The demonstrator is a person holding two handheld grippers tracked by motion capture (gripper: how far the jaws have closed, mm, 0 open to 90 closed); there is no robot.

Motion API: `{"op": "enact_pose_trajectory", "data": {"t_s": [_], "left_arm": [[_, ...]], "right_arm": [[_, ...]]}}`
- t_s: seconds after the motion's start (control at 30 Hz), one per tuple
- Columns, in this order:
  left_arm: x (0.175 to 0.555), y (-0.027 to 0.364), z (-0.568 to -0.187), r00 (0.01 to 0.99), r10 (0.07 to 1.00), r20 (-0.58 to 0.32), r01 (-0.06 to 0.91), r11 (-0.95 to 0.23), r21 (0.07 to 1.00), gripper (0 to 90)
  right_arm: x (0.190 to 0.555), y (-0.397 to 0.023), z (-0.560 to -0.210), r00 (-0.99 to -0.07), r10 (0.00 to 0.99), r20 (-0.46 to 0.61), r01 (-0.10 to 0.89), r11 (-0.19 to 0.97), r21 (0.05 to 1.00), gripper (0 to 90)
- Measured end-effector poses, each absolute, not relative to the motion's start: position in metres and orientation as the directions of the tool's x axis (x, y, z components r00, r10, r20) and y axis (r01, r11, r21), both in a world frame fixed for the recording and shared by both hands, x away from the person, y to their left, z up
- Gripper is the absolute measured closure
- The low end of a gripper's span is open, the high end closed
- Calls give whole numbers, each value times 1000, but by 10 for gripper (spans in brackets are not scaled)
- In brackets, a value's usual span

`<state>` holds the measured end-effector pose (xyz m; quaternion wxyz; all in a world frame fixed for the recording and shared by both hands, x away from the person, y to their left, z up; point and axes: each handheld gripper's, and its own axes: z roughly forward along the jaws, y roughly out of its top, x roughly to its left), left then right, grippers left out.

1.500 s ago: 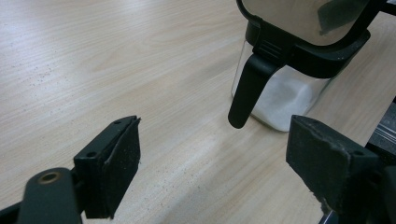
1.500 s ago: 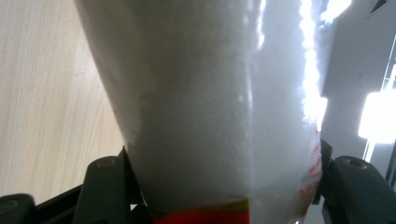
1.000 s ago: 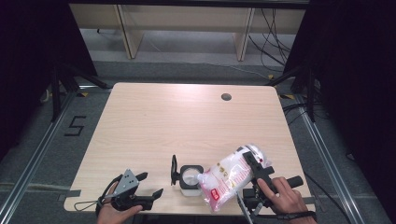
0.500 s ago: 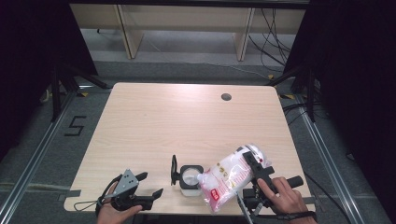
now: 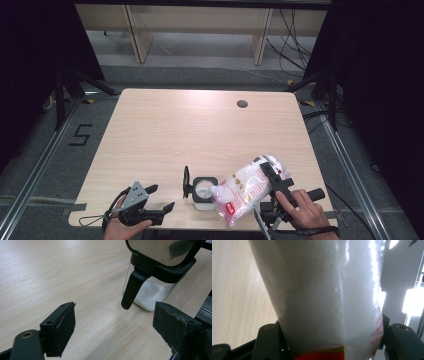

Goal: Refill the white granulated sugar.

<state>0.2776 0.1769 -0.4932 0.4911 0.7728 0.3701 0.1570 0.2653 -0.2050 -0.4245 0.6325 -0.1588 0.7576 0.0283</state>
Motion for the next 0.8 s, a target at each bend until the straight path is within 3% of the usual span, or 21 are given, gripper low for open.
{"op": "enact_pose_trajectory", "data": {"t_s": [0.23,0.3,0.53,0.63,0.7,0.8], "left_arm": [[278,178,-492,682,725,-98,413,-270,870,177],[279,178,-492,688,719,-94,403,-271,874,176],[278,178,-492,677,727,-112,416,-253,874,176],[278,178,-492,677,728,-113,416,-252,874,177],[278,178,-492,674,729,-116,417,-247,875,177],[278,179,-492,674,729,-116,417,-246,875,177]], "right_arm": [[266,-203,-425,-123,-250,-960,-292,934,-206,403],[265,-205,-428,-150,-211,-966,-268,949,-165,403],[266,-204,-424,-108,-232,-967,-307,933,-189,404],[265,-205,-425,-135,-188,-973,-285,948,-144,404],[265,-204,-420,-140,-236,-962,-292,938,-188,403],[264,-205,-421,-149,-203,-968,-281,947,-155,404]]}}
